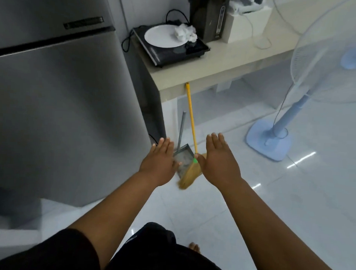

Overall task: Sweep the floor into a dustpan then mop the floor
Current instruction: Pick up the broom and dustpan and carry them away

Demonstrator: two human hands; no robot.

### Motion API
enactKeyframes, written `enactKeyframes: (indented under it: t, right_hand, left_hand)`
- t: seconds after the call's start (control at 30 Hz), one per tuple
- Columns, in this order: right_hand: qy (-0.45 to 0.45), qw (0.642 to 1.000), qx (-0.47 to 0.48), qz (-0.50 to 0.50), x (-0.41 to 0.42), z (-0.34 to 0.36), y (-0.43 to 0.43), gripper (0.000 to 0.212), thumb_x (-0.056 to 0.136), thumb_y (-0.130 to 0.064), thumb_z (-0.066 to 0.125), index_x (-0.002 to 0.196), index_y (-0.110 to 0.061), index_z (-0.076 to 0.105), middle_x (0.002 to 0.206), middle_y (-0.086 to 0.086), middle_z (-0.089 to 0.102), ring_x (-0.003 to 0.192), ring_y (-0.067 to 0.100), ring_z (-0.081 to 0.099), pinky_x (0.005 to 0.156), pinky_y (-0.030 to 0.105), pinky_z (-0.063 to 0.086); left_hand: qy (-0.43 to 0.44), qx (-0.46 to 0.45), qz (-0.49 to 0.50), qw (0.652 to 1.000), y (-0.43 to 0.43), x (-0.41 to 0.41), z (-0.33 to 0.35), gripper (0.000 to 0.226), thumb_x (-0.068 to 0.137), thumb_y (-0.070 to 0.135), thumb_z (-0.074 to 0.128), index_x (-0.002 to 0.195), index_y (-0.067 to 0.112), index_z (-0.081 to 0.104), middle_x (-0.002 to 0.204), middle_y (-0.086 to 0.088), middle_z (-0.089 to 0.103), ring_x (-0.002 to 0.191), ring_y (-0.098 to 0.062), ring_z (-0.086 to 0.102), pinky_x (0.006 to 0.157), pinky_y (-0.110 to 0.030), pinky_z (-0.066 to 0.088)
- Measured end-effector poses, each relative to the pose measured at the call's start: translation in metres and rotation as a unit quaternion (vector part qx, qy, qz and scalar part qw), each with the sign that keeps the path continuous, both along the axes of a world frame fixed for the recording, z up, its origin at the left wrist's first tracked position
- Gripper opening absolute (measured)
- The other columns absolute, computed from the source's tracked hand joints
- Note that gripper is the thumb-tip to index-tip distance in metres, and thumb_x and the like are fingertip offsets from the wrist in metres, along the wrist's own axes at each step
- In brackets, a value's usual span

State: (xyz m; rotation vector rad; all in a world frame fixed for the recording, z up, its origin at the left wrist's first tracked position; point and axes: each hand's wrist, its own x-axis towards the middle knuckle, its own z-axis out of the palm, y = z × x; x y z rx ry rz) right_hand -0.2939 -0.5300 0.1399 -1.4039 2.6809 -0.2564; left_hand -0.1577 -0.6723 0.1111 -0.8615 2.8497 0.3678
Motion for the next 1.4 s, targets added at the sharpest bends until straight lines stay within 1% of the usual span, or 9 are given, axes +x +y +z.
enactKeyframes:
  t: [0.13, 0.53, 0.73, 0.87, 0.97, 1.07, 1.23, 1.3, 1.4]
  right_hand:
    - [-0.009, 1.0, 0.004, 0.016, -0.036, -0.007, -0.032, 0.071, 0.098, -0.047, 0.037, 0.15, -0.001, 0.018, 0.157, 0.016, 0.019, 0.147, 0.029, 0.006, 0.12, 0.037, 0.012]
    - [0.001, 0.999, 0.053, 0.002, -0.143, -0.012, -0.144, 0.074, 0.097, -0.052, 0.033, 0.15, -0.003, 0.015, 0.158, 0.016, 0.016, 0.147, 0.029, 0.005, 0.119, 0.037, 0.013]
    - [-0.011, 0.998, 0.061, -0.008, -0.176, -0.024, -0.204, 0.074, 0.097, -0.051, 0.038, 0.15, -0.002, 0.019, 0.156, 0.016, 0.022, 0.146, 0.031, 0.011, 0.117, 0.036, 0.015]
    - [-0.036, 0.997, 0.073, 0.011, -0.193, -0.036, -0.23, 0.074, 0.096, -0.049, 0.042, 0.148, -0.001, 0.022, 0.153, 0.018, 0.028, 0.143, 0.033, 0.022, 0.115, 0.037, 0.022]
    - [-0.059, 0.995, 0.075, 0.019, -0.213, -0.048, -0.249, 0.073, 0.095, -0.047, 0.046, 0.147, -0.001, 0.025, 0.15, 0.019, 0.034, 0.138, 0.033, 0.031, 0.11, 0.038, 0.033]
    - [-0.08, 0.994, 0.068, 0.035, -0.233, -0.062, -0.266, 0.071, 0.094, -0.046, 0.049, 0.144, 0.0, 0.03, 0.141, 0.019, 0.044, 0.127, 0.035, 0.043, 0.099, 0.041, 0.043]
    - [-0.161, 0.985, 0.064, 0.024, -0.266, -0.093, -0.292, 0.061, 0.092, -0.044, 0.054, 0.133, -0.001, 0.042, 0.114, 0.018, 0.06, 0.104, 0.034, 0.057, 0.082, 0.04, 0.049]
    - [-0.223, 0.972, 0.067, -0.013, -0.281, -0.11, -0.306, 0.056, 0.091, -0.043, 0.056, 0.126, 0.0, 0.049, 0.111, 0.019, 0.064, 0.102, 0.033, 0.06, 0.084, 0.038, 0.047]
    - [-0.308, 0.944, 0.089, -0.074, -0.302, -0.135, -0.326, 0.061, 0.09, -0.047, 0.057, 0.134, -0.005, 0.048, 0.127, 0.014, 0.06, 0.119, 0.027, 0.055, 0.099, 0.031, 0.039]
  left_hand:
    - [-0.014, 0.013, 0.019, 1.0, -0.035, -0.035, -0.011, 0.073, 0.101, 0.052, 0.029, 0.155, 0.012, 0.0, 0.164, -0.004, -0.006, 0.15, -0.021, -0.01, 0.12, -0.035, -0.003]
    - [-0.016, 0.052, -0.026, 0.998, -0.164, -0.184, -0.034, 0.076, 0.1, 0.053, 0.03, 0.155, 0.01, -0.001, 0.163, -0.007, -0.006, 0.15, -0.022, -0.009, 0.123, -0.04, 0.0]
    - [-0.023, 0.062, -0.04, 0.997, -0.223, -0.226, -0.047, 0.074, 0.101, 0.05, 0.032, 0.154, 0.008, 0.004, 0.163, -0.01, -0.002, 0.151, -0.024, -0.005, 0.123, -0.041, 0.003]
    - [-0.037, 0.09, -0.007, 0.995, -0.241, -0.232, -0.064, 0.072, 0.101, 0.051, 0.029, 0.154, 0.008, 0.006, 0.163, -0.01, 0.001, 0.151, -0.023, -0.001, 0.123, -0.039, 0.003]
    - [-0.034, 0.101, 0.024, 0.994, -0.25, -0.235, -0.079, 0.069, 0.1, 0.051, 0.031, 0.153, 0.01, 0.017, 0.16, -0.011, 0.019, 0.148, -0.026, 0.016, 0.121, -0.04, 0.018]
    - [-0.05, 0.106, 0.079, 0.99, -0.254, -0.24, -0.094, 0.063, 0.099, 0.049, 0.038, 0.15, 0.016, 0.025, 0.149, -0.012, 0.038, 0.135, -0.032, 0.037, 0.107, -0.046, 0.039]
    - [-0.043, 0.124, 0.119, 0.984, -0.247, -0.246, -0.115, 0.059, 0.098, 0.047, 0.042, 0.146, 0.015, 0.034, 0.135, -0.013, 0.051, 0.122, -0.033, 0.051, 0.095, -0.043, 0.049]
    - [-0.03, 0.141, 0.132, 0.981, -0.246, -0.252, -0.123, 0.054, 0.098, 0.042, 0.046, 0.144, 0.014, 0.039, 0.132, -0.014, 0.053, 0.119, -0.033, 0.054, 0.093, -0.043, 0.05]
    - [-0.009, 0.156, 0.139, 0.978, -0.248, -0.263, -0.139, 0.048, 0.098, 0.034, 0.051, 0.141, 0.015, 0.044, 0.132, -0.012, 0.054, 0.12, -0.031, 0.053, 0.096, -0.041, 0.049]
